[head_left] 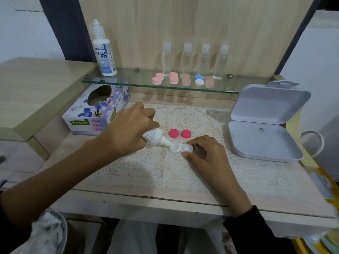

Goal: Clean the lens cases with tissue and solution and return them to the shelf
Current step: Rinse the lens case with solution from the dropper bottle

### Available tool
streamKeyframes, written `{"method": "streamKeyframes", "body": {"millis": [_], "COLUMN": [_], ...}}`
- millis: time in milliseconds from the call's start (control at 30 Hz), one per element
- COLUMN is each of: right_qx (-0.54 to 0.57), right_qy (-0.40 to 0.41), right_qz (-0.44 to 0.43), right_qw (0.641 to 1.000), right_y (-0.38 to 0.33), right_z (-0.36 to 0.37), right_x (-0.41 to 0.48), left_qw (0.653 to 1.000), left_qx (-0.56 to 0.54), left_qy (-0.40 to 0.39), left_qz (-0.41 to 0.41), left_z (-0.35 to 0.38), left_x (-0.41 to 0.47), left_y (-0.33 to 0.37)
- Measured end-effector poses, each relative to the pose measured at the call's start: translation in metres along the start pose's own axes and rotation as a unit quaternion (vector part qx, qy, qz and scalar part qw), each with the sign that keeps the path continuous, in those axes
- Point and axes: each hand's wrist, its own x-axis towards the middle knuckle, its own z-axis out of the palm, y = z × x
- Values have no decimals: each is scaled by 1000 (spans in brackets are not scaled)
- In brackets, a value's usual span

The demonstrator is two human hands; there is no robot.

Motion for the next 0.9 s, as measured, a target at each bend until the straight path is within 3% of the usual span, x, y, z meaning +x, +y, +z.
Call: {"method": "streamKeyframes", "body": {"millis": [300,900], "right_qx": [2,-26], "right_qy": [1,-4], "right_qz": [9,-2], "right_qw": [1000,1000], "right_y": [-2,-1], "right_z": [0,0], "right_x": [1,2], "left_qw": [992,999], "left_qx": [-88,-8], "left_qy": [-8,-44], "left_qz": [-90,-10], "left_z": [5,4], "left_x": [-8,17], "left_y": [-9,18]}}
